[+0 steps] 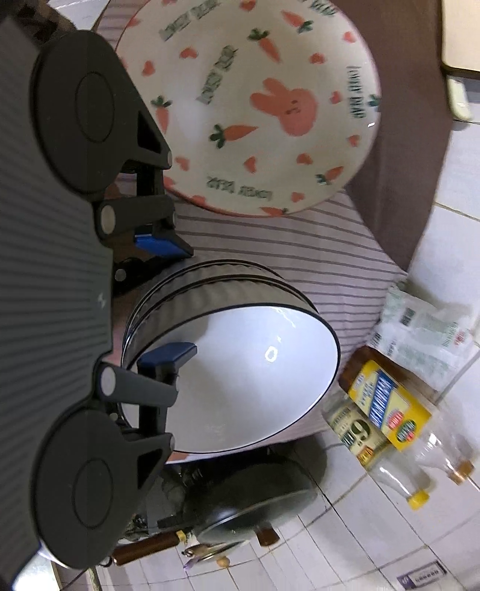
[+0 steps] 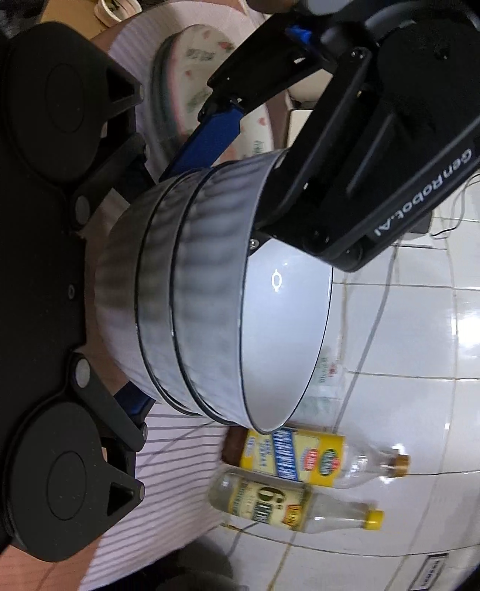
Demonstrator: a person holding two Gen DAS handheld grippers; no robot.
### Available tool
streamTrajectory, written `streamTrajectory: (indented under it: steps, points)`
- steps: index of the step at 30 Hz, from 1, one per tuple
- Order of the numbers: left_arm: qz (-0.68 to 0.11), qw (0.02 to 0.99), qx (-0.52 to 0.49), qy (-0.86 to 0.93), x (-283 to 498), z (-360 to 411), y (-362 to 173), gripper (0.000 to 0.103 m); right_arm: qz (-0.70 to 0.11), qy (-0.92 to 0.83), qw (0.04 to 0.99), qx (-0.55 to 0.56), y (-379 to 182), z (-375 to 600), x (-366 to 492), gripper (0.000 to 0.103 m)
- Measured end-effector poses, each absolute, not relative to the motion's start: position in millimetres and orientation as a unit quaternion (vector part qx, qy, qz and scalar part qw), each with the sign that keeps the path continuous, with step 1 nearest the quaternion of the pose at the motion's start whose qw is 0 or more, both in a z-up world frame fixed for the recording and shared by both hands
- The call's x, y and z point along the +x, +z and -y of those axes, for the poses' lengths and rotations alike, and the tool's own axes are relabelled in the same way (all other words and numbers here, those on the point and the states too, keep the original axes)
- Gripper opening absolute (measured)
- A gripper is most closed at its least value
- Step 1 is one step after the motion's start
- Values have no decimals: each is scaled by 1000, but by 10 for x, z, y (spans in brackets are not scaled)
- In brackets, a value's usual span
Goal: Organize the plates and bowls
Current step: 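Lift the bowl stack with the left tool and set it on the plate stack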
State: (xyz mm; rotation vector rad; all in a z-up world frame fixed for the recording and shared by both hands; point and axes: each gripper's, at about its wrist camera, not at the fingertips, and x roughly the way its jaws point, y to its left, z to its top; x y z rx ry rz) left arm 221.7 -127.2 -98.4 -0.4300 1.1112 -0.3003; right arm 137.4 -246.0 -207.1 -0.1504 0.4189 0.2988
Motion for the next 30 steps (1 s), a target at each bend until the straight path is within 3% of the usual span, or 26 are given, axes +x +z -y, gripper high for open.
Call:
streamTrajectory:
  steps: [17, 30]
  points:
    - [-473, 853, -181, -126, 1997, 206, -226, 47, -147, 213, 961, -98, -1440, 1575, 1380, 99]
    - [-494, 844, -173, -119, 2090, -405, -499, 47, -194, 224, 952, -73, -1731, 1161, 1621, 99]
